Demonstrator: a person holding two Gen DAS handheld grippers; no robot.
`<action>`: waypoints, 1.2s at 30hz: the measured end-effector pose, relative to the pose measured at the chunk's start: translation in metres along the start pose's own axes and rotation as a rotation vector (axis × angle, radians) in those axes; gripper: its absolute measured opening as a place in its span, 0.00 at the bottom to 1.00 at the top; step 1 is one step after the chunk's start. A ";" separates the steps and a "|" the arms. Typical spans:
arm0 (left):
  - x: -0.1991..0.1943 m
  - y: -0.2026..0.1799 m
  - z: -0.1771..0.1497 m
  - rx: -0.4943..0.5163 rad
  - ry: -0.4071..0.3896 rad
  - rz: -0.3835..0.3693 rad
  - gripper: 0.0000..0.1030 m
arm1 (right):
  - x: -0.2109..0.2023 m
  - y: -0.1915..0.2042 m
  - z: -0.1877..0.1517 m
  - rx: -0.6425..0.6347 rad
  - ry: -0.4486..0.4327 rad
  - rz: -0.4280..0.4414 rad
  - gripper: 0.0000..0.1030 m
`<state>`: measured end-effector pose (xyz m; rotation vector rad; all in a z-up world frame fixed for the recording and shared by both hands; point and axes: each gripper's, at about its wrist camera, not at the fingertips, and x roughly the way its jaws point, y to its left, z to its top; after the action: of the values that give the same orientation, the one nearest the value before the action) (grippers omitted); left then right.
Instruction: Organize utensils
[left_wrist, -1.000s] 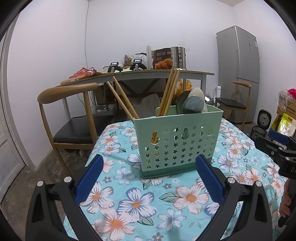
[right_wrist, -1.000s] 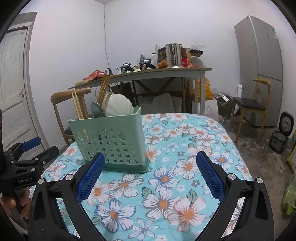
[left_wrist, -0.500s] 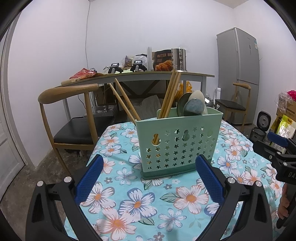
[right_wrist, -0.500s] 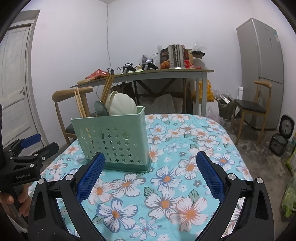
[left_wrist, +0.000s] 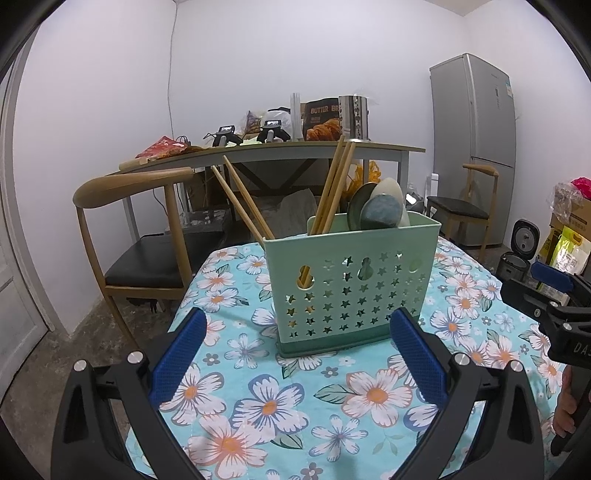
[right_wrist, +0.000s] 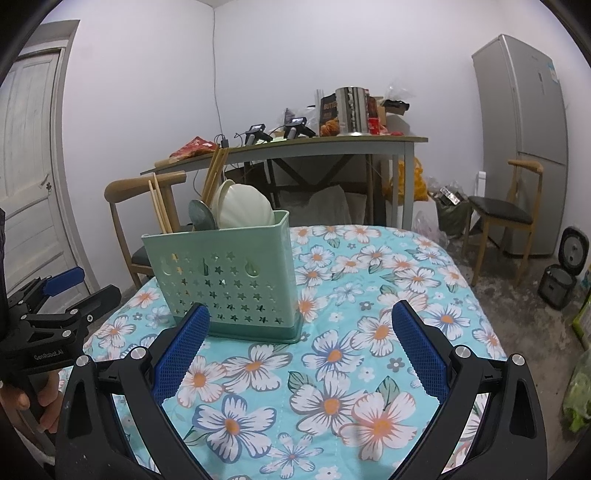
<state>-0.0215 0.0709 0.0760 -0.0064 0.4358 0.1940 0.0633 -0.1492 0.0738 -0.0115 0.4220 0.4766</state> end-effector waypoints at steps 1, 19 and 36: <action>-0.001 0.000 0.000 0.000 -0.002 0.002 0.95 | 0.000 0.000 0.000 0.000 0.001 0.002 0.92; -0.002 -0.001 -0.001 0.006 -0.013 0.018 0.95 | 0.002 0.004 -0.003 -0.020 0.022 0.016 0.92; -0.002 0.000 -0.001 0.007 -0.018 0.015 0.95 | 0.006 0.011 -0.004 -0.033 0.040 0.037 0.92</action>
<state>-0.0242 0.0705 0.0760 0.0051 0.4189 0.2074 0.0615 -0.1376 0.0690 -0.0455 0.4543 0.5208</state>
